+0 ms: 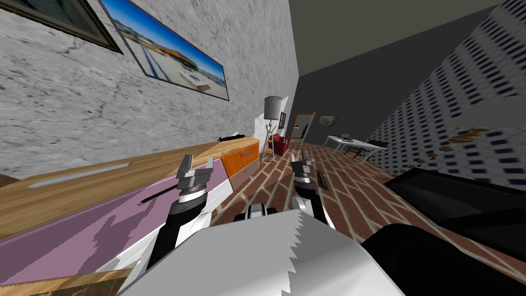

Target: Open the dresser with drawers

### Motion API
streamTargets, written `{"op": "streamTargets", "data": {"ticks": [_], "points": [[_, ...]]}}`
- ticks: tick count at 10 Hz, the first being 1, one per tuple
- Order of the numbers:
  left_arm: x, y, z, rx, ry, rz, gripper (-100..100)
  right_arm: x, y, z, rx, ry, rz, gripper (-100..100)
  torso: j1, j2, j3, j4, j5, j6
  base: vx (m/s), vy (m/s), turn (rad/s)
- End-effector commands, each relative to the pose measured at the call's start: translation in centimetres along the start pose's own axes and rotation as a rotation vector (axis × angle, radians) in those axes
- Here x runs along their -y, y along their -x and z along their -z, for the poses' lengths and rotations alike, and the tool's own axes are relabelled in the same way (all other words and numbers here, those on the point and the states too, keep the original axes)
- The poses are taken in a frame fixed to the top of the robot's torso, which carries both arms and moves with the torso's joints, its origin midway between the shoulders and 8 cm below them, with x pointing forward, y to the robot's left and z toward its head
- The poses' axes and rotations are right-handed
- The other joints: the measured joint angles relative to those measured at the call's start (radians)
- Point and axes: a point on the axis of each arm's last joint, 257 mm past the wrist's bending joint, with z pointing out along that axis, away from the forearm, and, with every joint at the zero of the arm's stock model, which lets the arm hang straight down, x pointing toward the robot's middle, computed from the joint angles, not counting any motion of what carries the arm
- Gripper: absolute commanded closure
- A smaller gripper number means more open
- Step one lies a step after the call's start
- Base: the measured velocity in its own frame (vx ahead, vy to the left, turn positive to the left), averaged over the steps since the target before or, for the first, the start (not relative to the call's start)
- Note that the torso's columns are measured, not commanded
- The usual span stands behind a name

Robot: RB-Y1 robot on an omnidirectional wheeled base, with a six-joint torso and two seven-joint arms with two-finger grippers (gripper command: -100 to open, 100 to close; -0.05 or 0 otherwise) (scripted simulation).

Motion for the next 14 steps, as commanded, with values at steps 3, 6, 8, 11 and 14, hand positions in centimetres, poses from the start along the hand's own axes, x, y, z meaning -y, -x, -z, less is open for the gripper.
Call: {"op": "streamTargets", "data": {"ticks": [3, 6, 8, 11, 14], "points": [[-4.6, 1.5, 1.0, -0.032, 0.122, -0.013, -100, 0.0, 0.0, 0.0, 0.000, 0.000, 0.000, 0, -0.002, 0.000, -0.001, 0.001, 0.000, 0.000, 0.168, -0.106, 0.091], [-7.5, 3.4, 1.9, -0.004, 0.198, -0.010, -100, 0.0, 0.0, 0.0, 0.000, 0.000, 0.000, 0, 0.002, 0.005, 0.001, 0.002, 0.001, 0.000, 0.185, -0.100, 0.077], [-9.4, 4.7, 2.6, 0.021, 0.249, -0.007, -100, 0.0, 0.0, 0.0, 0.000, 0.000, 0.000, 0, 0.001, 0.005, 0.001, 0.002, 0.000, 0.000, 0.184, -0.118, 0.074], [-12.0, 6.7, 3.8, 0.062, 0.318, -0.001, -100, 0.0, 0.0, 0.0, 0.000, 0.000, 0.000, 0, 0.001, 0.006, 0.002, 0.002, 0.000, 0.000, 0.158, -0.114, 0.078], [-14.8, 9.2, 5.5, 0.121, 0.396, 0.012, -100, 0.0, 0.0, 0.0, 0.000, 0.000, 0.000, 0, 0.002, 0.004, 0.001, 0.002, 0.001, 0.000, 0.170, -0.101, 0.084]]}}
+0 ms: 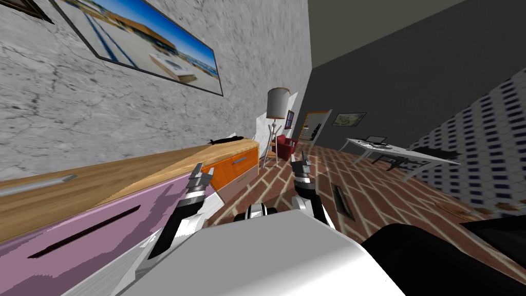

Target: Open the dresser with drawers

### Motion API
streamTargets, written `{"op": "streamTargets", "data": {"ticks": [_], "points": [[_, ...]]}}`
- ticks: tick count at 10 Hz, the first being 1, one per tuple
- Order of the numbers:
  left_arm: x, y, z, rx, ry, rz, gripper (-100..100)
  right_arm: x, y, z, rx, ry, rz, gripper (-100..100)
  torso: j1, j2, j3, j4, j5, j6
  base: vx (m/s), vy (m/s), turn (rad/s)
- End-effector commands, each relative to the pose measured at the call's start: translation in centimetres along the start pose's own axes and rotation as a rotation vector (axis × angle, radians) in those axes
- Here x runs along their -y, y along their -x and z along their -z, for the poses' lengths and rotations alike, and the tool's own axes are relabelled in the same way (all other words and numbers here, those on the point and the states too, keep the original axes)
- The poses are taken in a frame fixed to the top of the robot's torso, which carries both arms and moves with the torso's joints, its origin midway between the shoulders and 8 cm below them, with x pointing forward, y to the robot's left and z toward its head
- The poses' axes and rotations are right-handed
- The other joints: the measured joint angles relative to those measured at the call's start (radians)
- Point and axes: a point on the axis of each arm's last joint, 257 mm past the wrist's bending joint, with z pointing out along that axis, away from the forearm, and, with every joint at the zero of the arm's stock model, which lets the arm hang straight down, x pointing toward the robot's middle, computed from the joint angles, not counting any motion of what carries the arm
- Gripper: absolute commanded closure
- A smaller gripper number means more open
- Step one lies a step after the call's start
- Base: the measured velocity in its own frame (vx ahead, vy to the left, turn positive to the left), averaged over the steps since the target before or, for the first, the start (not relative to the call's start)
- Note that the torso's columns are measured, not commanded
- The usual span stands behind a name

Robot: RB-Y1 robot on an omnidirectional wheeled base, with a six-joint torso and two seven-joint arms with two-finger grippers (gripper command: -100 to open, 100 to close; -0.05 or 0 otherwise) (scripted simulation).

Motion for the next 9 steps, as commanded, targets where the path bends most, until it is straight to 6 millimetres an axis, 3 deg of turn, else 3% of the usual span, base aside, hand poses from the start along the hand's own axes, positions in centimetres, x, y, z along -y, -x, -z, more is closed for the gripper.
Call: {"op": "streamTargets", "data": {"ticks": [1, 9], "points": [[-2.8, 2.4, 0.6, 0.054, 0.071, 0.020, -100, 0.0, 0.0, 0.0, 0.000, 0.000, 0.000, 0, -0.002, -0.004, -0.002, -0.001, 0.000, 0.000, 0.189, -0.137, 0.087], [-10.4, 8.6, 3.3, 0.218, 0.255, 0.094, -100, 0.0, 0.0, 0.0, 0.000, 0.000, 0.000, 0, 0.001, 0.002, 0.002, 0.001, 0.000, 0.000, 0.167, -0.130, 0.080]]}}
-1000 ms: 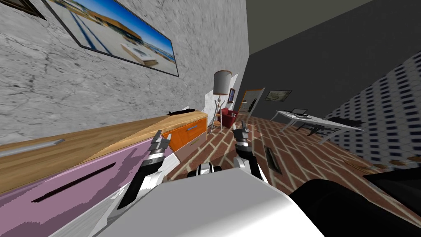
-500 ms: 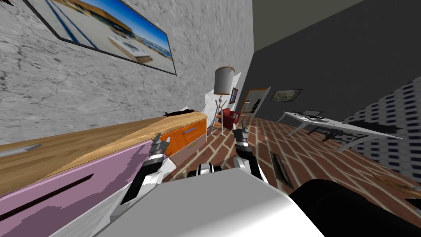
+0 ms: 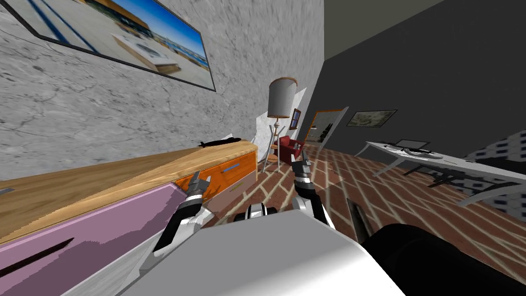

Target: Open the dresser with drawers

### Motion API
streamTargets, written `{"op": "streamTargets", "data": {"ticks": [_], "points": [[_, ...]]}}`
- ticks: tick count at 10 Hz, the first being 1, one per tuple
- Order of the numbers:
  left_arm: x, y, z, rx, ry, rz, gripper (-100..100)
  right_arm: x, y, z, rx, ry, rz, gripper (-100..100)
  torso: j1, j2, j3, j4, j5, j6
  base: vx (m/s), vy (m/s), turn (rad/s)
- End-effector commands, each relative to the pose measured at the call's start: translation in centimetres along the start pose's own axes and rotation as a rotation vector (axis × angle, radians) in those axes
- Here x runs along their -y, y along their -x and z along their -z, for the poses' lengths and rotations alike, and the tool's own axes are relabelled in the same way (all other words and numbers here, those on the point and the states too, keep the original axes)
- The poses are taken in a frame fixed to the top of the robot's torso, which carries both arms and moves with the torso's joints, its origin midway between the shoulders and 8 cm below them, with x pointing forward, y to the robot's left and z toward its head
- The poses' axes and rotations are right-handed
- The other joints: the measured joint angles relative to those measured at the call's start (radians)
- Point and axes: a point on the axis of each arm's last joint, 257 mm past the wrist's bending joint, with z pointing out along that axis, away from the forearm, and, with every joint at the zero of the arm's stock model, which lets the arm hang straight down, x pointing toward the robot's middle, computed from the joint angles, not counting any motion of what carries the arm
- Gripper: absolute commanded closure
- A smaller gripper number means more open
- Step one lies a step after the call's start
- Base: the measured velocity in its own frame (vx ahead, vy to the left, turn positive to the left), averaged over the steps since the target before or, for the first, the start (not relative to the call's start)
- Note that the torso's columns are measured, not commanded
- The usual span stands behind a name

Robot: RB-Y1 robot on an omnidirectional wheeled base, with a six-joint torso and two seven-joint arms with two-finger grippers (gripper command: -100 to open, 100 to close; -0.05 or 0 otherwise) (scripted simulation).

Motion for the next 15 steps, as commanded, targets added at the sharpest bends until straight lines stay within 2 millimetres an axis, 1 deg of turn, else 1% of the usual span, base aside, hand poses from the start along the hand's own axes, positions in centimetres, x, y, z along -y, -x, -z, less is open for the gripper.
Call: {"op": "streamTargets", "data": {"ticks": [1, 4, 6, 7, 8, 9, 10, 11, 12, 13, 15], "points": [[-2.1, 2.4, 0.4, 0.055, 0.060, 0.026, -100, 0.0, 0.0, 0.0, 0.000, 0.000, 0.000, 0, -0.001, -0.001, -0.001, 0.000, 0.000, 0.000, 0.150, -0.120, 0.090], [-5.0, 5.0, 1.0, 0.120, 0.128, 0.060, -100, 0.0, 0.0, 0.0, 0.000, 0.000, 0.000, 0, -0.005, -0.004, -0.002, -0.001, -0.001, 0.000, 0.173, -0.160, 0.092], [-6.7, 6.5, 1.6, 0.163, 0.168, 0.087, -100, 0.0, 0.0, 0.0, 0.000, 0.000, 0.000, 0, -0.001, -0.001, -0.001, 0.000, 0.000, 0.000, 0.153, -0.129, 0.071], [-8.4, 7.6, 2.3, 0.204, 0.202, 0.120, -100, 0.0, 0.0, 0.0, 0.000, 0.000, 0.000, 0, -0.001, -0.001, -0.001, 0.000, 0.000, 0.000, 0.186, -0.154, 0.095], [-9.2, 7.9, 2.6, 0.223, 0.217, 0.138, -100, 0.0, 0.0, 0.0, 0.000, 0.000, 0.000, 0, -0.003, -0.003, -0.002, -0.001, -0.001, 0.000, 0.179, -0.115, 0.083], [-10.6, 8.1, 3.4, 0.256, 0.239, 0.176, -100, 0.0, 0.0, 0.0, 0.000, 0.000, 0.000, 0, -0.001, -0.003, -0.002, -0.001, -0.001, 0.000, 0.140, -0.120, 0.066], [-11.1, 8.0, 3.7, 0.267, 0.246, 0.192, -100, 0.0, 0.0, 0.0, 0.000, 0.000, 0.000, 0, -0.002, -0.001, -0.001, 0.000, 0.000, 0.000, 0.095, -0.111, 0.043], [-10.7, 8.0, 3.3, 0.256, 0.238, 0.179, -100, 0.0, 0.0, 0.0, 0.000, 0.000, 0.000, 0, -0.002, 0.001, 0.001, 0.000, -0.001, 0.000, 0.038, -0.046, 0.008], [-10.9, 7.9, 3.3, 0.258, 0.241, 0.181, -100, 0.0, 0.0, 0.0, 0.000, 0.000, 0.000, 0, 0.001, 0.003, 0.002, 0.001, 0.000, 0.000, 0.011, -0.011, -0.001], [-10.9, 7.9, 3.3, 0.258, 0.240, 0.181, 100, 0.0, 0.0, 0.0, 0.000, 0.000, 0.000, 0, 0.002, 0.002, 0.001, 0.001, 0.000, 0.000, 0.000, 0.000, 0.000], [-10.5, 7.9, 3.6, 0.256, 0.242, 0.178, 100, 0.0, 0.0, 0.0, 0.000, 0.000, 0.000, 0, -0.005, 0.002, 0.001, 0.000, -0.001, 0.000, -0.127, -0.078, 0.011]]}}
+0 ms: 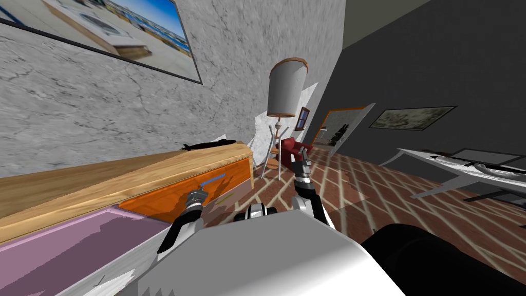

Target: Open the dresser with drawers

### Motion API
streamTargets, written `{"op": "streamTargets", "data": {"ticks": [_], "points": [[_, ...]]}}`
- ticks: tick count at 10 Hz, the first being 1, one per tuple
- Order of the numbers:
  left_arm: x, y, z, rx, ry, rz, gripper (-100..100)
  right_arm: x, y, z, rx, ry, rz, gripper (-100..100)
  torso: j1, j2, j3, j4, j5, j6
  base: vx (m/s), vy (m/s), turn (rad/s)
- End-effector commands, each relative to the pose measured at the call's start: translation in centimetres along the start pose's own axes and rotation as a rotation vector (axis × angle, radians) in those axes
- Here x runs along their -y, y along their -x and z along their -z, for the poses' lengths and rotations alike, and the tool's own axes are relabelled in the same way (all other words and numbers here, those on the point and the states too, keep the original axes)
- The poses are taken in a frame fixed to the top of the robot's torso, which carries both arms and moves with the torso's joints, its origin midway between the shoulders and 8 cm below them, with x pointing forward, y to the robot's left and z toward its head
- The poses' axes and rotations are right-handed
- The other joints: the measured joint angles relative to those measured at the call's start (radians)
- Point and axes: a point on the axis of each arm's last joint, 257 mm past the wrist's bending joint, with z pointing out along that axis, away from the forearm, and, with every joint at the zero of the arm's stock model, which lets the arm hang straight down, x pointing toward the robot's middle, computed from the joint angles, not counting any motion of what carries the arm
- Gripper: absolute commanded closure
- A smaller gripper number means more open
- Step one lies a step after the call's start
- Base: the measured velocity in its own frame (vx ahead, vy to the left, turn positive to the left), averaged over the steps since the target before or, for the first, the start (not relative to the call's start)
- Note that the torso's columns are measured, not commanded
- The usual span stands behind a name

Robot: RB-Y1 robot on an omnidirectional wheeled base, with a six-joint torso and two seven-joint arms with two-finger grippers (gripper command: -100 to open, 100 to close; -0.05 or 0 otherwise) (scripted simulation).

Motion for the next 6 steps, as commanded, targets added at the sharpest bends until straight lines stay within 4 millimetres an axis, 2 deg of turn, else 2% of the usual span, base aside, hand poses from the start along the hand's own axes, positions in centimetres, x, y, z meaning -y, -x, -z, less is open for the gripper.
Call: {"op": "streamTargets", "data": {"ticks": [1, 3, 4, 6], "points": [[0.3, 0.0, 0.4, -0.001, 0.002, -0.004, 100, 0.0, 0.0, 0.0, 0.000, 0.000, 0.000, 0, -0.002, 0.002, 0.002, 0.001, -0.001, 0.000, -0.189, -0.106, 0.010], [0.3, 0.1, 0.5, -0.002, 0.002, -0.004, 100, 0.0, 0.0, 0.0, 0.000, 0.000, 0.000, 0, 0.000, -0.004, -0.002, -0.001, 0.000, 0.000, -0.113, -0.100, 0.007], [1.3, 0.4, 0.1, -0.014, -0.004, -0.034, -100, 0.0, 0.0, 0.0, 0.000, 0.000, 0.000, 0, 0.006, -0.010, -0.006, -0.002, 0.001, 0.000, -0.005, -0.010, -0.001], [2.5, 0.7, -0.3, -0.024, -0.011, -0.059, -100, 0.0, 0.0, 0.0, 0.000, 0.000, 0.000, 0, 0.007, -0.011, -0.007, -0.003, 0.002, 0.000, 0.048, 0.021, 0.001]]}}
